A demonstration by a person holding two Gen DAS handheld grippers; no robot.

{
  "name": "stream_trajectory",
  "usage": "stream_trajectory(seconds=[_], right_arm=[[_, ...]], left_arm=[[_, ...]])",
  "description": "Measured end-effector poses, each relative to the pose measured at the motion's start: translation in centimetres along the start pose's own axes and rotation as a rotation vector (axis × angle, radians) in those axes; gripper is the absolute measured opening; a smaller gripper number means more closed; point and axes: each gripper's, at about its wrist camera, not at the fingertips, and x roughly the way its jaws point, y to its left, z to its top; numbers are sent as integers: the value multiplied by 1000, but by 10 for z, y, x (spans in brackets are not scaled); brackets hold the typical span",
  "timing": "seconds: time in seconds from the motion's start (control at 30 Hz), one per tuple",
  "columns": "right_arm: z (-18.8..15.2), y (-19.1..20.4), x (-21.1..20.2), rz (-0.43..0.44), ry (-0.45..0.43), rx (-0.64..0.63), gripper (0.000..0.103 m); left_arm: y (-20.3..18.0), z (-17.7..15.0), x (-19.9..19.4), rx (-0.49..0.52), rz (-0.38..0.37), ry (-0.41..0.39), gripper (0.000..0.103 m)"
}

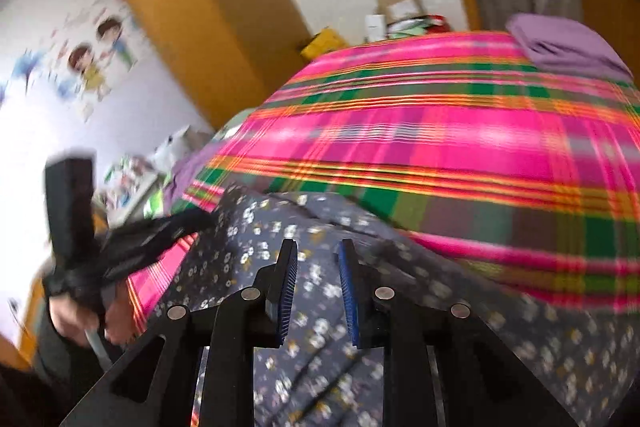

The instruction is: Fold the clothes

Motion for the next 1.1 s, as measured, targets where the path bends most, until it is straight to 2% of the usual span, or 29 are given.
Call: stream_trajectory(seconds=[0.13,0.2,0.4,0.47,0.6,0.83,1.0,1.1], right_arm=[[2,3,26,-64,57,-45,15],[0,-4,35,-85,81,-30,6],[-1,-7,44,-88,90,-48,5],[-6,-3,30,-59,69,-58,10],[-22,8,2,2,35,-114,11],[-74,34,-21,81,79,-279,11],[-90,41,-20,69,94,-330,10],[-89,51,-27,26,80,-368,11]], left_arm=[[2,7,25,14,20,48,17],[4,7,31,3,8,55,18],[13,5,31,-31,-40,47,18],[11,2,23,-33,-29,43,18],[3,-23,-6,-12,-41,2,18],[-2,-75,-43,-38,-26,-29,18],[-8,-94,-55,-59,-8,-26,18],[-22,-100,-67,-46,-34,-42,18]])
